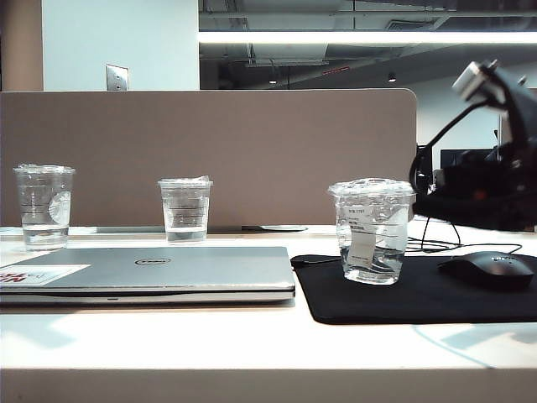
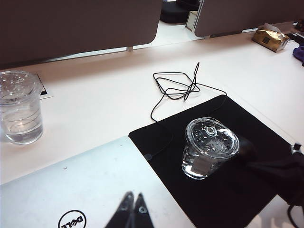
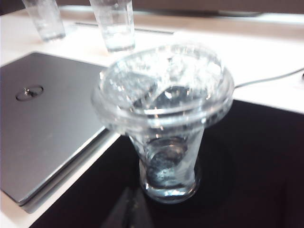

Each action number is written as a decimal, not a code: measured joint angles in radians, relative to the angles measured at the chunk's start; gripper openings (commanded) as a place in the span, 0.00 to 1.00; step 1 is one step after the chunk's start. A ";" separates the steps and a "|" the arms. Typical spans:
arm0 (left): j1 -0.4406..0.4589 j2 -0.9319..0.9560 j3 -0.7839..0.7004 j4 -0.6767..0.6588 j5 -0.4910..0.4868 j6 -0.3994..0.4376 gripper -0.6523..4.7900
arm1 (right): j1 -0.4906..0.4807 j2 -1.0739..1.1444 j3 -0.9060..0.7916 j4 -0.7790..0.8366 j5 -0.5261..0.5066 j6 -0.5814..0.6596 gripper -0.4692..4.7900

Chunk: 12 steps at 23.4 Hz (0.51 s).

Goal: Pick up the coffee cup on the right and place it on the right side of the laptop.

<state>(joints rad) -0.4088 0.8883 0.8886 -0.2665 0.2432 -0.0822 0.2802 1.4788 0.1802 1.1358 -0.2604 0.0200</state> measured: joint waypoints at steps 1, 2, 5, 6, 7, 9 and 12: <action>0.000 0.000 0.000 0.000 0.000 0.000 0.11 | 0.000 -0.027 -0.011 0.000 0.010 0.006 0.08; 0.000 0.000 0.000 0.000 0.000 0.000 0.11 | 0.000 -0.047 -0.017 0.000 0.018 0.006 0.08; 0.000 0.000 0.000 0.000 0.000 0.000 0.11 | 0.000 -0.121 -0.024 -0.032 0.044 0.006 0.08; 0.000 0.000 0.000 0.000 0.000 0.000 0.11 | 0.000 -0.152 -0.024 -0.057 0.052 0.006 0.08; 0.000 0.000 0.000 0.000 0.000 0.000 0.11 | 0.000 -0.193 -0.024 -0.090 0.058 0.006 0.08; 0.000 0.000 0.000 0.000 0.000 0.000 0.11 | 0.000 -0.296 -0.023 -0.199 0.078 0.006 0.08; 0.000 0.000 0.000 0.000 0.000 0.000 0.11 | 0.000 -0.388 -0.024 -0.334 0.106 0.005 0.08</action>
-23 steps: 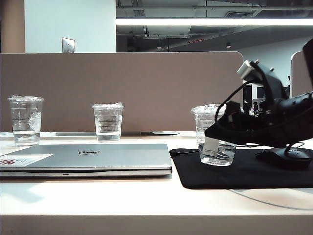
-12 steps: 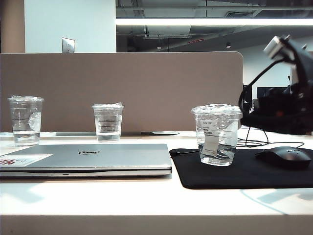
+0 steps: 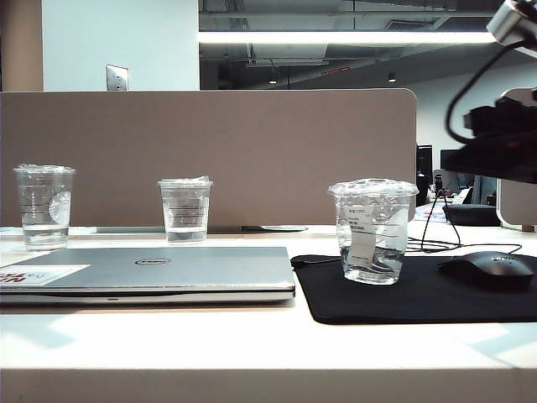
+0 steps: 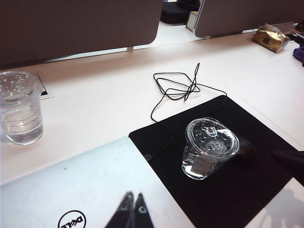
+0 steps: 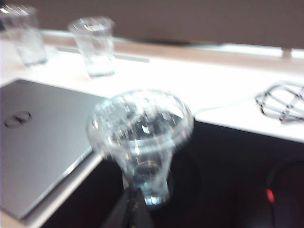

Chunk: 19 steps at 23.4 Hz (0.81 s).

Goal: Pick up the coffee cup on the right and place it on the right side of the laptop.

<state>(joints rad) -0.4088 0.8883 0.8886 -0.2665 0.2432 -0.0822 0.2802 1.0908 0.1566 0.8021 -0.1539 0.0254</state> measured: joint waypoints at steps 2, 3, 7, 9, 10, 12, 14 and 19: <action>0.000 0.000 0.000 0.000 0.000 0.000 0.11 | 0.000 -0.073 -0.001 -0.086 0.023 0.000 0.08; 0.000 0.000 0.000 0.000 0.000 0.000 0.11 | 0.000 -0.108 -0.001 -0.119 0.034 0.000 0.08; 0.000 0.000 0.000 0.000 0.000 0.000 0.11 | 0.000 -0.265 0.000 -0.291 0.101 0.000 0.08; 0.000 0.000 0.000 0.000 0.000 0.000 0.11 | 0.000 -0.306 0.000 -0.347 0.106 -0.005 0.08; 0.000 0.000 0.000 0.000 0.000 0.000 0.11 | 0.000 -0.333 0.000 -0.387 0.108 -0.013 0.08; 0.000 0.000 0.000 0.000 0.000 0.000 0.11 | 0.000 -0.406 -0.001 -0.487 0.112 -0.035 0.08; 0.000 0.000 0.000 0.000 0.000 0.000 0.11 | 0.000 -0.480 -0.002 -0.565 0.126 -0.046 0.08; 0.000 0.000 0.000 0.000 0.000 0.000 0.11 | 0.000 -0.599 -0.003 -0.675 0.174 -0.052 0.08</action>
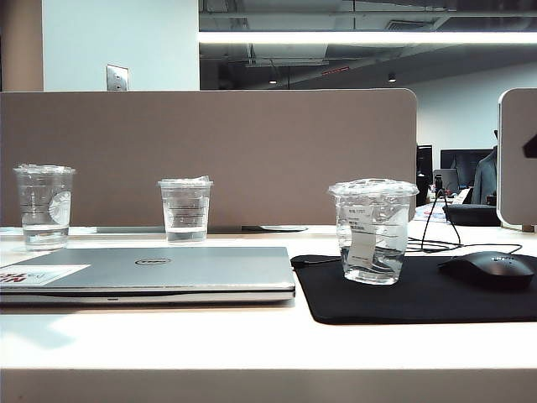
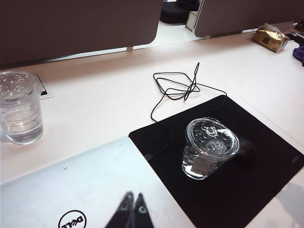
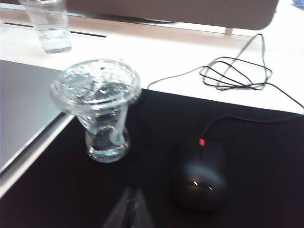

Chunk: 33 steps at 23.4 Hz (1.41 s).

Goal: Pick up the coffee cup on the right and place it on the right side of the laptop.

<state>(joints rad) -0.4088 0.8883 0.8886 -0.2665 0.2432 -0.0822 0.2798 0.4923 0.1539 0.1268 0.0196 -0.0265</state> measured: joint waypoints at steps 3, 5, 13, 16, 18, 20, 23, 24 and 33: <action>0.000 0.000 0.000 0.000 0.000 0.000 0.11 | 0.000 -0.060 -0.027 -0.006 0.004 -0.001 0.08; 0.000 0.000 0.000 0.000 0.000 0.000 0.11 | -0.002 -0.090 -0.045 -0.012 0.004 -0.001 0.08; 0.000 0.000 0.000 0.000 0.000 0.000 0.11 | -0.048 -0.245 -0.135 -0.016 0.006 -0.019 0.08; 0.000 0.000 0.000 0.000 0.000 0.000 0.11 | -0.079 -0.336 -0.145 -0.047 0.006 -0.023 0.08; 0.000 0.000 0.000 0.000 0.000 0.000 0.11 | -0.085 -0.365 -0.145 -0.069 0.006 -0.023 0.08; 0.000 0.000 0.000 0.000 0.000 0.000 0.11 | -0.088 -0.393 -0.145 -0.073 0.005 -0.023 0.08; 0.000 0.000 0.000 0.000 0.000 0.000 0.11 | -0.097 -0.412 -0.145 -0.070 0.005 -0.023 0.08; 0.000 0.000 0.000 0.000 0.000 0.000 0.11 | -0.102 -0.420 -0.145 -0.067 0.004 -0.023 0.08; 0.000 0.000 0.000 -0.001 0.000 0.000 0.11 | -0.214 -0.491 -0.145 -0.071 0.005 -0.023 0.08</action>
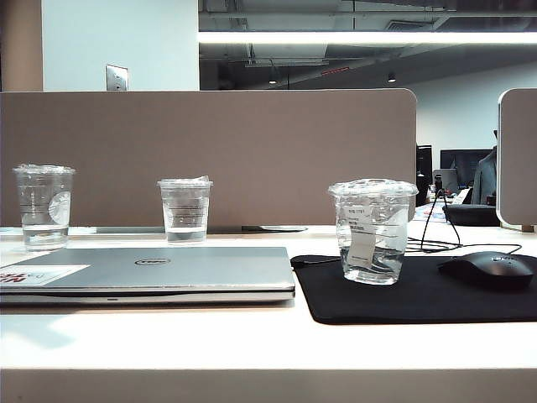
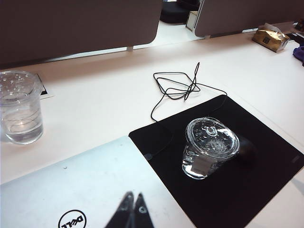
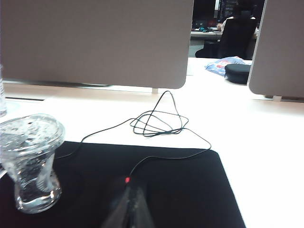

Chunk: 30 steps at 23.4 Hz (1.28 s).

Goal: Pick up the coffee cup on the right and place it on the right side of the laptop.

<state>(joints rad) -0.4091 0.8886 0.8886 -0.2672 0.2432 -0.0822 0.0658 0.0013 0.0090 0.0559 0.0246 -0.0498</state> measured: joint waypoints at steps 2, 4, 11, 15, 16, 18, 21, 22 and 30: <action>0.000 0.000 0.000 0.001 0.000 0.000 0.11 | 0.001 0.000 0.000 -0.021 -0.002 0.002 0.08; 0.000 0.000 0.000 0.000 0.000 0.000 0.11 | 0.000 0.000 0.000 -0.061 -0.002 0.053 0.08; 0.000 0.000 0.000 0.000 0.000 0.000 0.11 | -0.058 0.000 0.000 -0.092 -0.032 0.106 0.08; 0.000 0.000 0.000 0.000 0.000 0.000 0.11 | -0.082 0.000 0.000 -0.092 -0.053 0.106 0.08; 0.000 0.000 0.000 0.000 0.000 0.000 0.11 | -0.081 0.000 0.000 -0.092 -0.053 0.105 0.08; 0.000 0.000 0.000 0.001 0.000 0.000 0.11 | -0.081 0.000 0.000 -0.092 -0.052 0.105 0.08; 0.000 0.000 0.000 0.000 0.000 0.000 0.11 | -0.075 0.000 0.000 -0.092 -0.051 0.104 0.08; 0.000 0.000 0.000 0.000 0.000 0.000 0.11 | -0.053 0.000 0.000 -0.092 -0.047 0.102 0.08; 0.000 0.000 0.000 0.000 0.000 0.000 0.11 | -0.034 0.000 0.000 -0.092 -0.025 0.071 0.08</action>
<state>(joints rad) -0.4091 0.8886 0.8886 -0.2668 0.2432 -0.0822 0.0315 0.0013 0.0086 -0.0357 -0.0006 0.0212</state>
